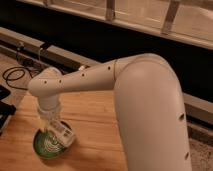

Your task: Place the bottle in the ceramic bowl

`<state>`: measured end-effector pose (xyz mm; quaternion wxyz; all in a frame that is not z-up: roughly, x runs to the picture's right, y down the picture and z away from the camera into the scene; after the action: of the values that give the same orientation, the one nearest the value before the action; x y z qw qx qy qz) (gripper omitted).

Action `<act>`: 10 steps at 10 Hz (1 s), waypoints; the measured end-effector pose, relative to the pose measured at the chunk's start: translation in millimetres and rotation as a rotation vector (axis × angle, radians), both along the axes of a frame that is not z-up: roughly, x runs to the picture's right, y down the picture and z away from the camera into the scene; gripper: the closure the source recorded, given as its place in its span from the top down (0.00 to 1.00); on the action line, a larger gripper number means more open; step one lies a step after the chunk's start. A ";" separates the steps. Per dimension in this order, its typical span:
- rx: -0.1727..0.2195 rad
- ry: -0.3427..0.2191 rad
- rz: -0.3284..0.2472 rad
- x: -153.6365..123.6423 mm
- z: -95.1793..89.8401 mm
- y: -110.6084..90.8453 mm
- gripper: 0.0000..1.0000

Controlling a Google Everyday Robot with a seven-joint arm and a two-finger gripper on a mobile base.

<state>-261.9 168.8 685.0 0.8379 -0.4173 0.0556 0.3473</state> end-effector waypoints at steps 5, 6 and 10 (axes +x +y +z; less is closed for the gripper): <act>0.000 -0.002 -0.002 -1.3 -0.3 0.5 0.54; 0.000 -0.002 -0.002 -1.2 -0.3 0.4 0.68; 0.000 -0.001 0.000 -0.5 0.0 0.1 0.80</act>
<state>-262.4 168.8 685.0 0.8380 -0.4175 0.0554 0.3471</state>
